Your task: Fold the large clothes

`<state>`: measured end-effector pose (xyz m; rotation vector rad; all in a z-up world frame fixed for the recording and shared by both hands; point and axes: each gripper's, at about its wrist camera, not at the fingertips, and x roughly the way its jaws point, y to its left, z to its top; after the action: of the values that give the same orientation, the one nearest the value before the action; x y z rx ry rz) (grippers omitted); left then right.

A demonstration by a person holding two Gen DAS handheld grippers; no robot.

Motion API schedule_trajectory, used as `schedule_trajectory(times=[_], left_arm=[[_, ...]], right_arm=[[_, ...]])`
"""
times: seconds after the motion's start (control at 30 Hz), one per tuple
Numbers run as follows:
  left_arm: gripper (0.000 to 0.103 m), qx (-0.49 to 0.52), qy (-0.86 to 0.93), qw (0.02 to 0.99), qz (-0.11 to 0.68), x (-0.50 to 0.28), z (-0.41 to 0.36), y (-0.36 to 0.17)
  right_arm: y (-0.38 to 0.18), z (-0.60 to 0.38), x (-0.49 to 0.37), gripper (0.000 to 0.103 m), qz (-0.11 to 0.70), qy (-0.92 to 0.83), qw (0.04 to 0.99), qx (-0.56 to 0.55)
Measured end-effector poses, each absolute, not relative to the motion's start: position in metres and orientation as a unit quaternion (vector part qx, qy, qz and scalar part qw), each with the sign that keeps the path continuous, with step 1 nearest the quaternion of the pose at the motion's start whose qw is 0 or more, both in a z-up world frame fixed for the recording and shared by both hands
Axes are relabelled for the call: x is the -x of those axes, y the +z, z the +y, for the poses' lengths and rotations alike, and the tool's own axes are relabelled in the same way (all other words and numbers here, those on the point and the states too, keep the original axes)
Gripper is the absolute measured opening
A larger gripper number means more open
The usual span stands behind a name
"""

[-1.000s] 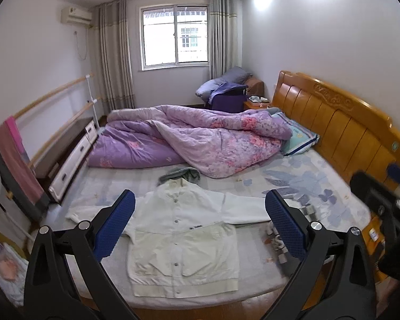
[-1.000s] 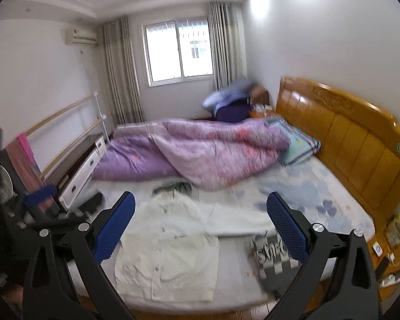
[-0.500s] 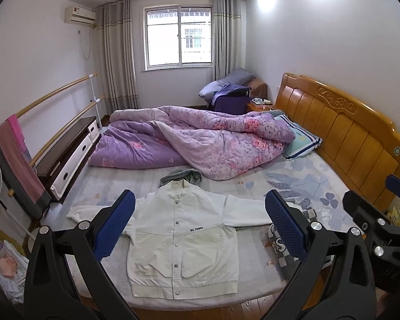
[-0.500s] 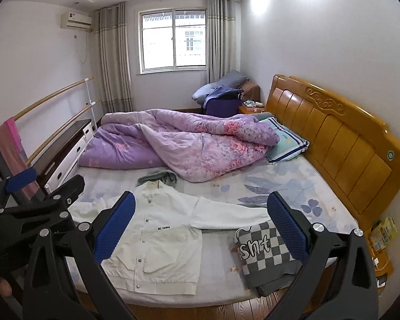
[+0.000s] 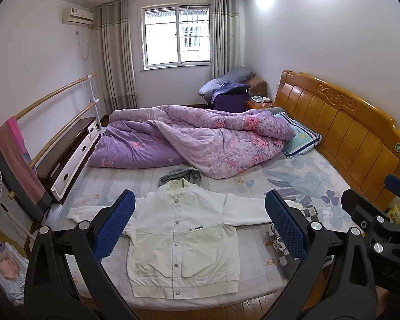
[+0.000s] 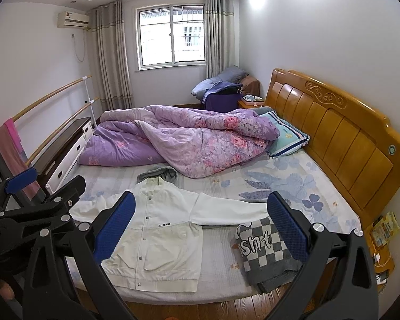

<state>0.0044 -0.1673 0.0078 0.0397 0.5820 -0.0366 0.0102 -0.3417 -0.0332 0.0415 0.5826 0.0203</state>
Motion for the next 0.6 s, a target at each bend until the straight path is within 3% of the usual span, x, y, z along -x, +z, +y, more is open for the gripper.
schedule_trajectory(times=[0.6], left_arm=[[0.098,-0.018,-0.024,0.957,0.289,-0.0110,-0.1640,0.0063]], right_arm=[[-0.0348,-0.3445,-0.0101,0.095,0.295,0.010,0.955,-0.026]])
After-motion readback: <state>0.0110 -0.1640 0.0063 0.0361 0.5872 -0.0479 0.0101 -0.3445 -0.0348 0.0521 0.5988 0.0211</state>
